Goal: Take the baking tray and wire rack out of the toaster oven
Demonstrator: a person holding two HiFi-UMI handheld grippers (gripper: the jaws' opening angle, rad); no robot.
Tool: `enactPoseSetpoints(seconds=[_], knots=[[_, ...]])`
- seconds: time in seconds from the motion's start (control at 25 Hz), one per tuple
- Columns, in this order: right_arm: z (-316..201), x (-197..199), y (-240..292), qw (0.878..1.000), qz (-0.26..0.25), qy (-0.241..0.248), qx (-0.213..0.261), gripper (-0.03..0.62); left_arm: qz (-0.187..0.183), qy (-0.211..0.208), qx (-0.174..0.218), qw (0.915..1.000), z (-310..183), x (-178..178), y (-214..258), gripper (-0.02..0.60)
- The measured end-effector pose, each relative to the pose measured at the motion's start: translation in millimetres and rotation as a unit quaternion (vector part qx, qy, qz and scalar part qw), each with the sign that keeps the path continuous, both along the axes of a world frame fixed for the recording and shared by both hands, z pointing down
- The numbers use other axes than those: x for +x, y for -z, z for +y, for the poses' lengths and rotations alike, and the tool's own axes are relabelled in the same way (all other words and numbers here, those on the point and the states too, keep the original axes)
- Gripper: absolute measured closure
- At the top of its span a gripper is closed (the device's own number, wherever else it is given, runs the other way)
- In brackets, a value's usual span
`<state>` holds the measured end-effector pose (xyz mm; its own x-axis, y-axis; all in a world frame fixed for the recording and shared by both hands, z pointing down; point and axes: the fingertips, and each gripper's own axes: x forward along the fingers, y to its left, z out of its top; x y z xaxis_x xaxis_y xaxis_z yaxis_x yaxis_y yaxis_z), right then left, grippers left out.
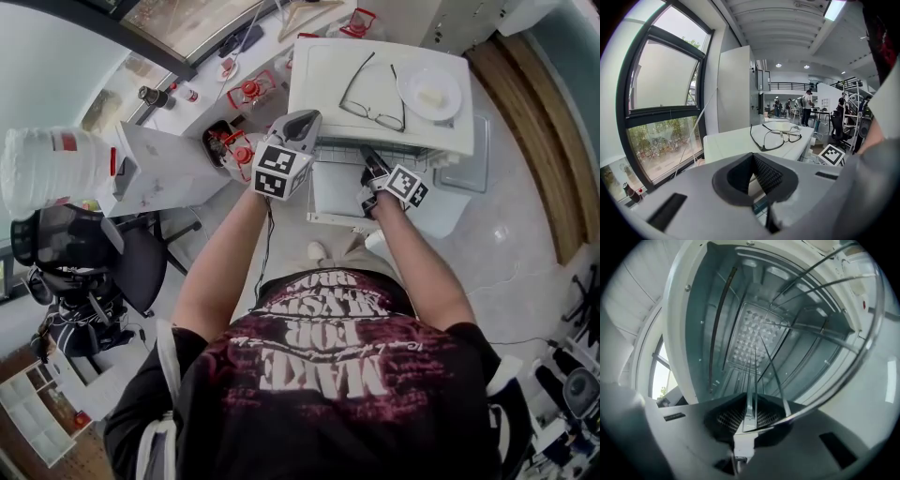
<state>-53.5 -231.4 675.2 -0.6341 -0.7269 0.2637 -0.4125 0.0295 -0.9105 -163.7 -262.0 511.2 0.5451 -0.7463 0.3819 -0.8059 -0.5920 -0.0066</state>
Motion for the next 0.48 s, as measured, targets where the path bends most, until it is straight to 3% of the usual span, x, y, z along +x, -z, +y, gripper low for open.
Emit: enactPoseSetpoints(seconds=[0.16,0.48], knots=[[9.2,-2.5,9.1,1.000,-0.006,0.006,0.019,0.586,-0.003,-0.004,0.001,1.0000,0.4,-0.4,-1.0,0.577],[43.1,-4.7,11.4,1.000,-0.009,0.008,0.019,0.588,-0.012,-0.023,0.001,0.9997,4.7,-0.6,-3.0,0.577]])
